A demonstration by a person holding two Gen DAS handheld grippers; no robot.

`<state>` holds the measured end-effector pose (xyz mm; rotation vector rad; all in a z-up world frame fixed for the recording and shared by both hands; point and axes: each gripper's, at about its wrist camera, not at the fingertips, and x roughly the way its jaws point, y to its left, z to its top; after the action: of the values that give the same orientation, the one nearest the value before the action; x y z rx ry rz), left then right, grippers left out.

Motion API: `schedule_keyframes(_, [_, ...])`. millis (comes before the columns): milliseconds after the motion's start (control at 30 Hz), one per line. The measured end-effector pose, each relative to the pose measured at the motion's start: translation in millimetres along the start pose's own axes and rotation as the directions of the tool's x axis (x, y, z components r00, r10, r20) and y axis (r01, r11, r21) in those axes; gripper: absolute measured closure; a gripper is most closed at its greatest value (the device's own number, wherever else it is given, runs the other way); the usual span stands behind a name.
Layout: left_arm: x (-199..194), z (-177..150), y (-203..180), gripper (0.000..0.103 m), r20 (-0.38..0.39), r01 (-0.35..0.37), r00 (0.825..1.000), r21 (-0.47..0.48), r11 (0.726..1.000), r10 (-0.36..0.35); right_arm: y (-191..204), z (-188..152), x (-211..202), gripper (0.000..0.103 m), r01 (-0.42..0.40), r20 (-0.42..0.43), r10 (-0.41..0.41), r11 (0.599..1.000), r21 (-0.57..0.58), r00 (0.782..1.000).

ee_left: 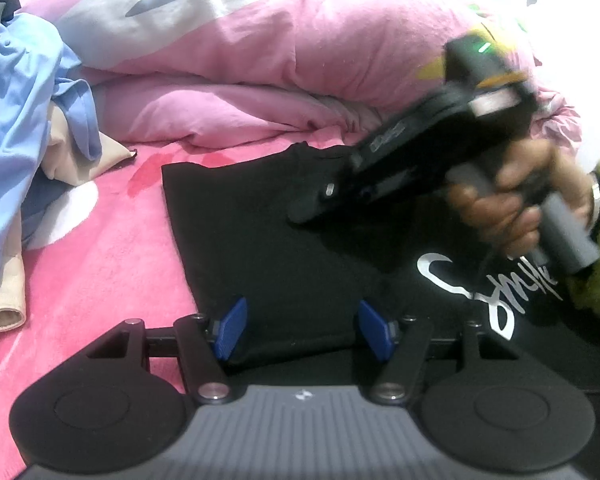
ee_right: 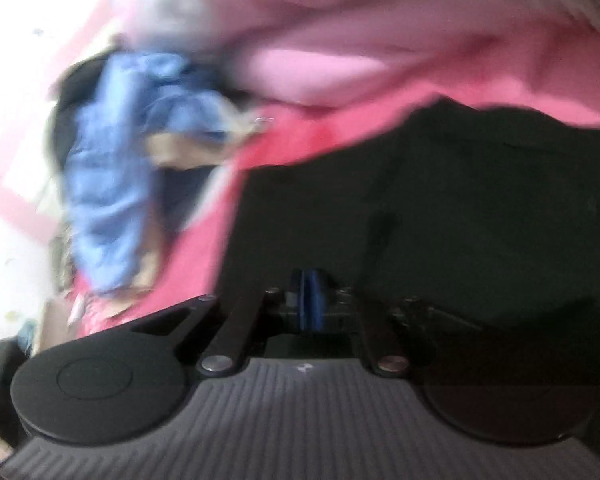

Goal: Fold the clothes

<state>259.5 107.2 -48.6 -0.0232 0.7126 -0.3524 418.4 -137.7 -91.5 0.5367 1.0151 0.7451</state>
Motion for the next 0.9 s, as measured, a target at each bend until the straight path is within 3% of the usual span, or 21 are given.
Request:
schedule_keyframes(67, [0.2, 0.2, 0.9, 0.039, 0.000, 0.003, 1.000, -0.005, 1.000, -0.003, -10.3, 9.4, -18.5, 0.103, 0.058, 0.126, -0.065, 0.997, 0.056, 0.990])
schedule_keyframes(133, [0.2, 0.3, 0.9, 0.039, 0.000, 0.003, 1.000, -0.005, 1.000, -0.003, -9.0, 11.0, -33.6, 0.098, 0.089, 0.173, -0.096, 0.995, 0.049, 0.980])
schedule_keyframes(233, [0.4, 0.5, 0.8, 0.039, -0.001, 0.003, 1.000, -0.004, 1.000, -0.003, 11.0, -4.3, -27.0, 0.097, -0.047, 0.049, 0.047, 0.999, -0.001, 0.998])
schedule_keyframes(300, [0.5, 0.6, 0.9, 0.039, -0.002, 0.003, 1.000, -0.004, 1.000, -0.003, 33.2, -21.2, -13.1, 0.096, -0.114, -0.068, 0.109, 0.990, -0.081, 0.992])
schedule_keyframes(367, [-0.2, 0.5, 0.8, 0.039, -0.004, 0.002, 1.000, -0.002, 1.000, -0.002, 45.0, -32.6, -1.3, 0.096, -0.108, -0.124, 0.091, 0.984, -0.144, 0.988])
schedule_keyframes(400, [-0.9, 0.3, 1.0, 0.039, -0.006, 0.001, 1.000, -0.002, 1.000, -0.001, 43.2, -34.1, 0.8, 0.096, -0.054, -0.117, 0.034, 0.983, -0.173, 0.992])
schedule_keyframes(433, [-1.8, 0.2, 1.1, 0.039, -0.009, 0.000, 1.000, -0.002, 1.000, 0.000, 36.9, -32.4, 2.6, 0.103, 0.000, -0.093, -0.016, 0.984, -0.178, 0.996])
schedule_keyframes(500, [-2.6, 0.0, 1.1, 0.039, -0.012, -0.003, 1.000, -0.002, 1.000, 0.003, 23.4, -22.3, -9.7, 0.103, 0.078, 0.002, -0.078, 0.988, -0.133, 0.997])
schedule_keyframes(600, [-2.3, -0.2, -0.5, 0.039, -0.014, -0.010, 1.000, 0.007, 1.000, 0.010, 17.4, -13.5, -34.2, 0.098, 0.177, 0.122, -0.163, 0.977, -0.118, 0.979])
schedule_keyframes(667, [-2.3, -0.6, -1.7, 0.039, -0.014, -0.014, 1.000, 0.013, 1.000, 0.014, 28.8, -20.0, -37.2, 0.098, 0.135, 0.105, -0.118, 0.976, -0.169, 0.987])
schedule_keyframes(833, [-2.1, -1.4, -2.5, 0.038, -0.013, -0.017, 1.000, 0.017, 1.000, 0.017, 67.6, -43.9, 5.0, 0.098, 0.044, -0.044, -0.065, 0.928, -0.370, 0.997])
schedule_keyframes(900, [-2.2, -1.6, -2.1, 0.038, -0.013, -0.016, 1.000, 0.016, 1.000, 0.016, 58.0, -35.5, 3.2, 0.100, 0.110, -0.018, -0.124, 0.928, -0.356, 0.992])
